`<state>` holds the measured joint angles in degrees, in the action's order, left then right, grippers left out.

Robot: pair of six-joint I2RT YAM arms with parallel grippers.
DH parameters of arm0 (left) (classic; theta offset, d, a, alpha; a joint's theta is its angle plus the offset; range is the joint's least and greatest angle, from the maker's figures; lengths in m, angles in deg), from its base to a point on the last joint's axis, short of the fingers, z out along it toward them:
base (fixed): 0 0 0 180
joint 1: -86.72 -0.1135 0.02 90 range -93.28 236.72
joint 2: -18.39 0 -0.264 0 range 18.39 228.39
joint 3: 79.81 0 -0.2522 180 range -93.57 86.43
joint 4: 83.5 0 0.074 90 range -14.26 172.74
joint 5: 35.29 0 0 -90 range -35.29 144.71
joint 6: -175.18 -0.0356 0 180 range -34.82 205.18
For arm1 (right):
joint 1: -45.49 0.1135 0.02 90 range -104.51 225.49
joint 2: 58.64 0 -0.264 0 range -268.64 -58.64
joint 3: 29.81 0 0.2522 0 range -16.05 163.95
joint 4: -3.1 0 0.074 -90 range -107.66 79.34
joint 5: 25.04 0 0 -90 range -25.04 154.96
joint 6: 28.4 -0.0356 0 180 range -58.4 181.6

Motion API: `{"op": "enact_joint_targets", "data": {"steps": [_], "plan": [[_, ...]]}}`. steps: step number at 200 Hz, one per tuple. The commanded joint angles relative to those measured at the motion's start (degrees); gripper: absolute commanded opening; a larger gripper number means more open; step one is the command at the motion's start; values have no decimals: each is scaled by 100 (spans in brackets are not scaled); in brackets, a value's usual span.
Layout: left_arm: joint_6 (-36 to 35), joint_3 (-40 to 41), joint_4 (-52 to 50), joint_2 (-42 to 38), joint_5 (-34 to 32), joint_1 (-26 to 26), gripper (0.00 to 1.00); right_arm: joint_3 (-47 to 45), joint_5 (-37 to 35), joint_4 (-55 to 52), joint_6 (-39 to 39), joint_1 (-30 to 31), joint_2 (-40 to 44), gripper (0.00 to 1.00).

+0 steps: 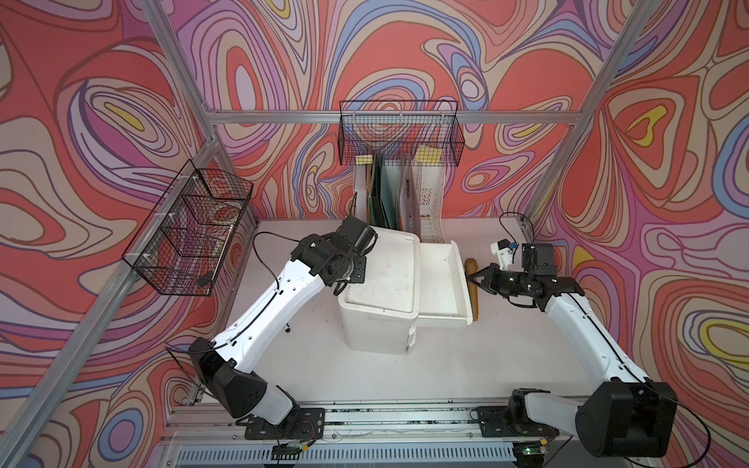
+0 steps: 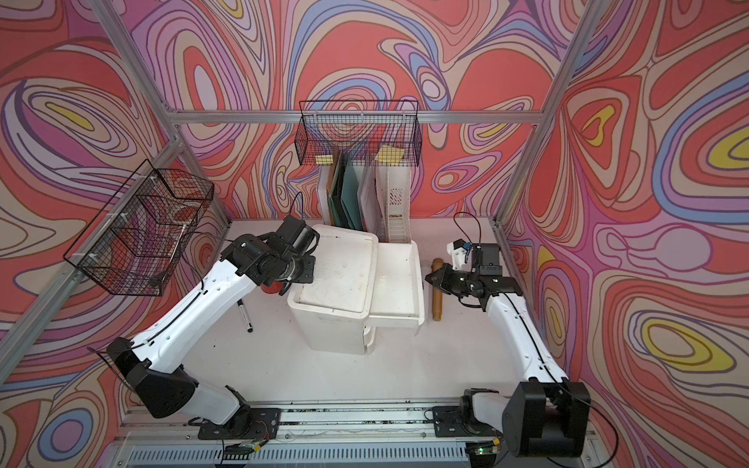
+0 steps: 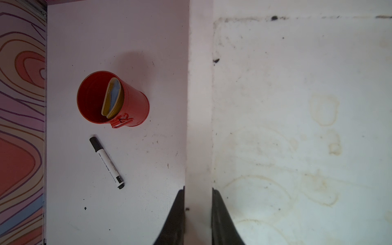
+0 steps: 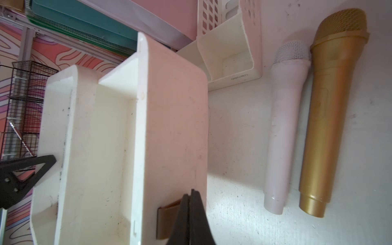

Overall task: Take the microphone out of the drawer
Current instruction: Close the drawer in the storage box.

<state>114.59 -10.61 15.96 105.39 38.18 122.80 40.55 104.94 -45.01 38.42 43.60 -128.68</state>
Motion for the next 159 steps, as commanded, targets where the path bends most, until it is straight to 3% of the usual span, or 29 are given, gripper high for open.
{"op": "enact_joint_targets", "data": {"steps": [1, 58, 159], "plan": [[-164, 163, -492, 91, -701, -101, 0, -138, 436, 321, -223, 34, 125, 0], [-126, 174, -498, 84, -683, -101, 0, -148, 642, 587, -571, 299, 210, 0], [-85, 169, -459, 91, -586, -105, 0, -114, 283, 1275, -1132, 1252, 10, 0]]}}
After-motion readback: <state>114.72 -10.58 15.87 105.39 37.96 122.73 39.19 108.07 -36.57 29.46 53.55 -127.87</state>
